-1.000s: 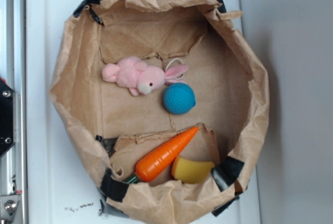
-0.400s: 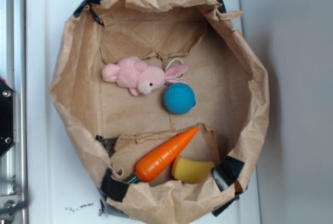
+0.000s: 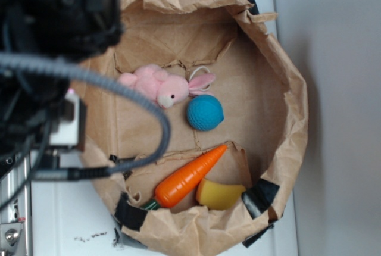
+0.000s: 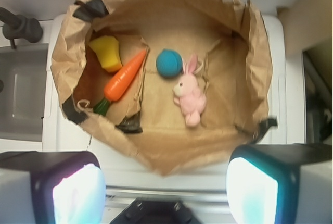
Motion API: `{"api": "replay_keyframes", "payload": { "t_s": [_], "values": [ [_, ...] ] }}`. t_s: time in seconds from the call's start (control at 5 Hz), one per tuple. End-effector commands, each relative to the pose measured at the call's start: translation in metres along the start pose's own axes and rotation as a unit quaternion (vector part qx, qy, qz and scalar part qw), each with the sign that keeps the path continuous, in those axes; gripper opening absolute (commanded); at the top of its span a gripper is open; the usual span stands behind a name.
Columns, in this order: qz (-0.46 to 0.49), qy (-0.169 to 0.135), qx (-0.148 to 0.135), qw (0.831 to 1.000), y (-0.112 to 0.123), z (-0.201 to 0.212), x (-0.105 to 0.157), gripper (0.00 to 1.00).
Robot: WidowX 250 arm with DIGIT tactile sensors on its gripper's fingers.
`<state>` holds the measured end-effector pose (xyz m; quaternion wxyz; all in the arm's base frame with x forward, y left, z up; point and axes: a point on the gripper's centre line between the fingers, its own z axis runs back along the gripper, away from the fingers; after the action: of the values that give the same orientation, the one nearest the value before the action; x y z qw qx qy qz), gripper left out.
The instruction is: Grab the pink bunny.
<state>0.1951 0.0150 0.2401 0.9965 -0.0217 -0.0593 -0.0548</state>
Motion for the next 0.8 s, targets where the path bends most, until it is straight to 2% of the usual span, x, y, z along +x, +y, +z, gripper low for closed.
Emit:
{"api": "replay_keyframes", "payload": {
  "t_s": [0.0, 0.2, 0.4, 0.6],
  "values": [
    [0.001, -0.023, 0.008, 1.000, 0.004, 0.012, 0.006, 1.00],
    [0.001, -0.023, 0.008, 1.000, 0.004, 0.012, 0.006, 1.00],
    [0.018, -0.017, 0.043, 0.999, 0.021, -0.031, 0.026, 1.00],
    [-0.005, 0.019, 0.016, 1.000, 0.032, -0.061, 0.048, 1.00]
  ]
}}
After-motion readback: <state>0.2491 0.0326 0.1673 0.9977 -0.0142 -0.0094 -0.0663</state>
